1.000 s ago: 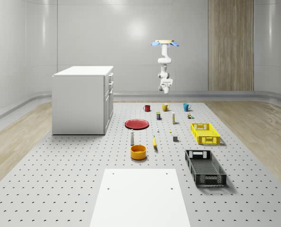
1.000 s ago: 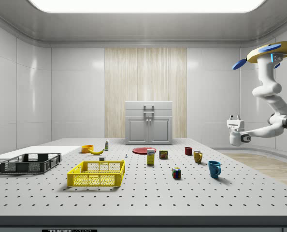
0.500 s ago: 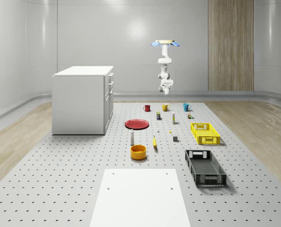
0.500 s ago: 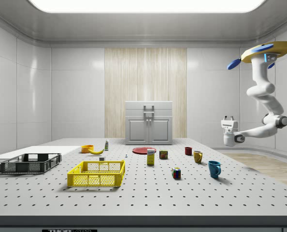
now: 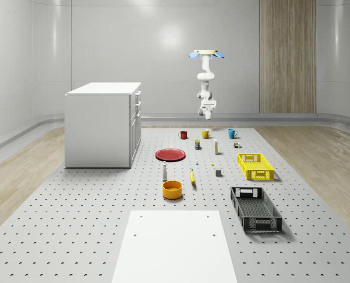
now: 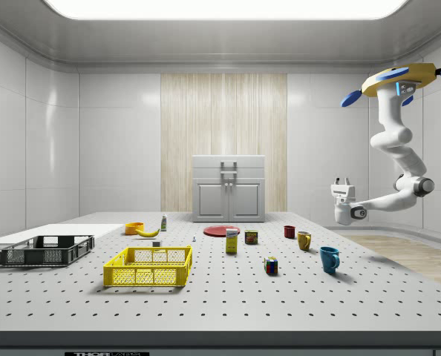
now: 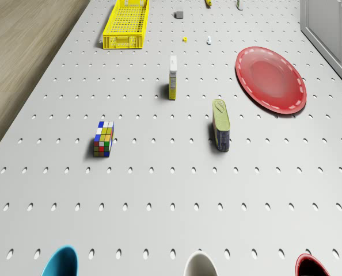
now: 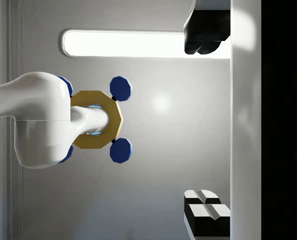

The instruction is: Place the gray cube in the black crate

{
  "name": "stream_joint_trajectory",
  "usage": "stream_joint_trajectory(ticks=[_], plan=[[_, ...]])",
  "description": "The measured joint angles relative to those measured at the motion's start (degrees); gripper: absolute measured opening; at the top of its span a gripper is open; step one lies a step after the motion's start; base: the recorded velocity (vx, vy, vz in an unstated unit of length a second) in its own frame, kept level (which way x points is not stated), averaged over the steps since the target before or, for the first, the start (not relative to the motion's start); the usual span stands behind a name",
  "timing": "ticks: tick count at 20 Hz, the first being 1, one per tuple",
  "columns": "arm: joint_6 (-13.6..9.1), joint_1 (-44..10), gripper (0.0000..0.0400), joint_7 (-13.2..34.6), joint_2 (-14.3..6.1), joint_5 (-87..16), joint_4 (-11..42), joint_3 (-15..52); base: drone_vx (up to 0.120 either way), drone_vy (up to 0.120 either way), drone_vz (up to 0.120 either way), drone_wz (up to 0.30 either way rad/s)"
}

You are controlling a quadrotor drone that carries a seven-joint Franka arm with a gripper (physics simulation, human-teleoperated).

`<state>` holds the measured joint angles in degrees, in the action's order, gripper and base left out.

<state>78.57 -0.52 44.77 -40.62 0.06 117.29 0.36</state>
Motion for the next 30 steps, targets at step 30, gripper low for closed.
stream_joint_trajectory(ticks=[30], plan=[[1.7,-4.3,0.0400,2.7,-1.5,-19.5,3.4,13.8,0.120,0.000,0.000,0.000]])
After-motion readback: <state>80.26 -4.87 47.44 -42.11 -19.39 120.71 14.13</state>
